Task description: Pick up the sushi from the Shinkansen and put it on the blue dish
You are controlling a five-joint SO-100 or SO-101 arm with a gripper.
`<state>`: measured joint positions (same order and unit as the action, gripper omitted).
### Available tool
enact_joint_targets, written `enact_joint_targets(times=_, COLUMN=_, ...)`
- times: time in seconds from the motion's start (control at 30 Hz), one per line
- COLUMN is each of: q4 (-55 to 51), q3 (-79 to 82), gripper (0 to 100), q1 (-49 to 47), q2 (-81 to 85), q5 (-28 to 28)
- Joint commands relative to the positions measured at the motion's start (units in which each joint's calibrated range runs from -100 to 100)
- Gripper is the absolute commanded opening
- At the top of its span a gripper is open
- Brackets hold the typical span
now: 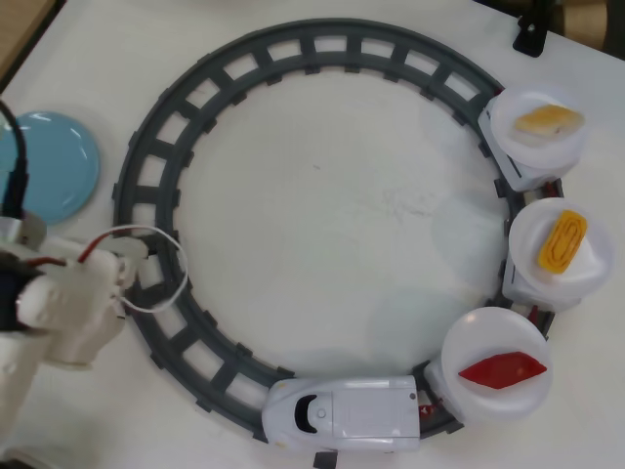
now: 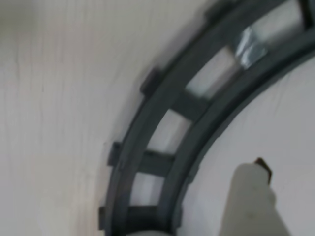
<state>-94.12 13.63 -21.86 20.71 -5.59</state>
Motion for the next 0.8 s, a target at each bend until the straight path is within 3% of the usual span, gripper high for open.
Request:
enact_joint_targets(times=0.0, q4=0.3, q3=-3.3, gripper=26, q1=5.5, q2=-0.8, q5=-0.6)
enact_joint_targets(times=0.37, q4=-1.6, q3=-12.8, gripper=26, q1=16.0, q2=-8.4, q5=-0.7)
enact_joint_targets(times=0.77, q4=-5.0, q3=-19.7, gripper=26, q1=22.7, q2=-11.8, q5=-5.6)
